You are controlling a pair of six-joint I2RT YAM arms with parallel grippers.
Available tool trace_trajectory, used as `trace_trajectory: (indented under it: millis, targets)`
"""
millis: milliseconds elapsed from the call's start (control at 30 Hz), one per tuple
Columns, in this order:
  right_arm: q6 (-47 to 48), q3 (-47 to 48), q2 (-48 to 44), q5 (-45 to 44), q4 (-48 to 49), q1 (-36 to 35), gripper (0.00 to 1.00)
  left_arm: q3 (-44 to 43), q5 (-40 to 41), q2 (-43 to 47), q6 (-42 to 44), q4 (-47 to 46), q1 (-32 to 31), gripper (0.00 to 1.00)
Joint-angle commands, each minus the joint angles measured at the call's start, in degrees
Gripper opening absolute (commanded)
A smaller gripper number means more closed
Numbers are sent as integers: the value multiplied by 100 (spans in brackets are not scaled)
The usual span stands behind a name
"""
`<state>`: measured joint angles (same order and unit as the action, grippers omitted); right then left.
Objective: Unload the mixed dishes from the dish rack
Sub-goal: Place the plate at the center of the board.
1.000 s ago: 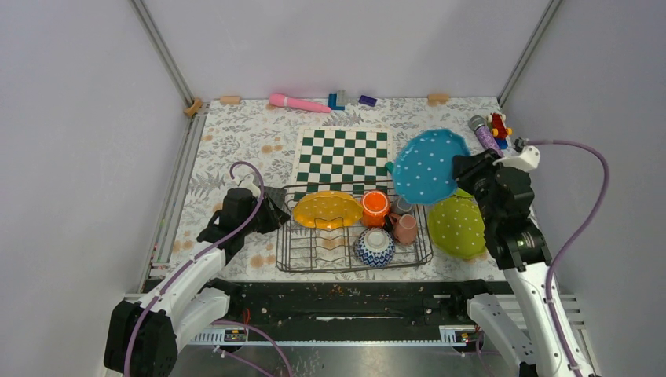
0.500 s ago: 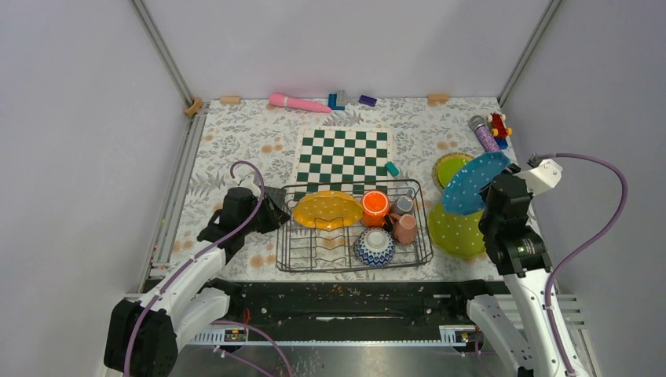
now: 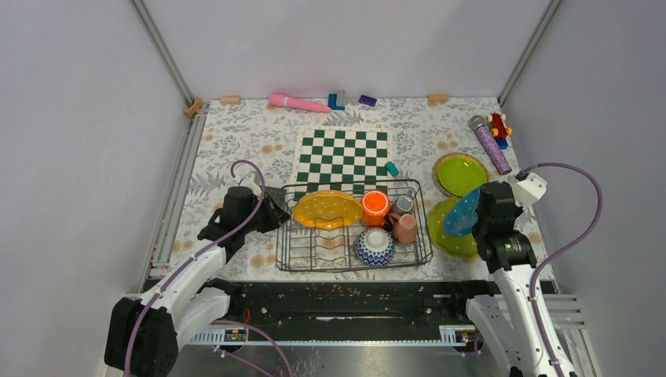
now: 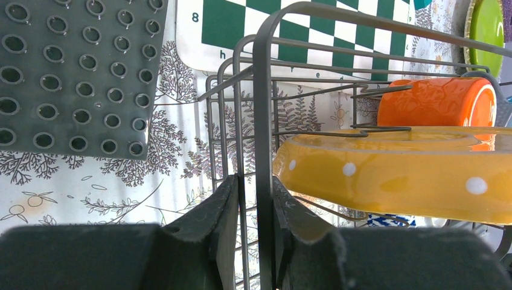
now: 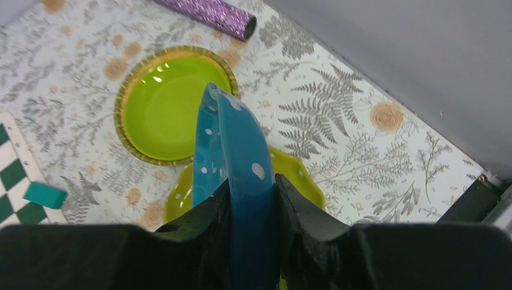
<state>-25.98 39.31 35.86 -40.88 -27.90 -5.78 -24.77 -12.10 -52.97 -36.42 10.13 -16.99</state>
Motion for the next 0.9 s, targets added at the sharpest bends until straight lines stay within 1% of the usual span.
trace_trajectory:
  millis: [0, 100, 167, 367, 533, 700, 867]
  targets:
    - [-494, -119, 34, 328, 716, 297, 0, -71, 42, -110, 95, 185, 12, 22]
    - [-693, -280, 75, 805, 766, 533, 0, -64, 35, -103, 92, 182, 10, 22]
    - [-774, -400, 27, 959, 855, 672, 0, -63, 37, -100, 96, 182, 8, 22]
    - [-828, -664, -34, 1266, 911, 896, 0, -63, 21, -99, 96, 169, 10, 22]
    - [-868, -854, -80, 1218, 915, 1025, 0, -54, 13, -95, 87, 172, 5, 22]
    - [-926, -1049, -275, 1284, 881, 1153, 9, -71, -15, -121, 82, 166, 11, 22]
    - [-913, -1175, -237, 1183, 798, 1249, 15, -71, -38, -143, 78, 155, 14, 22]
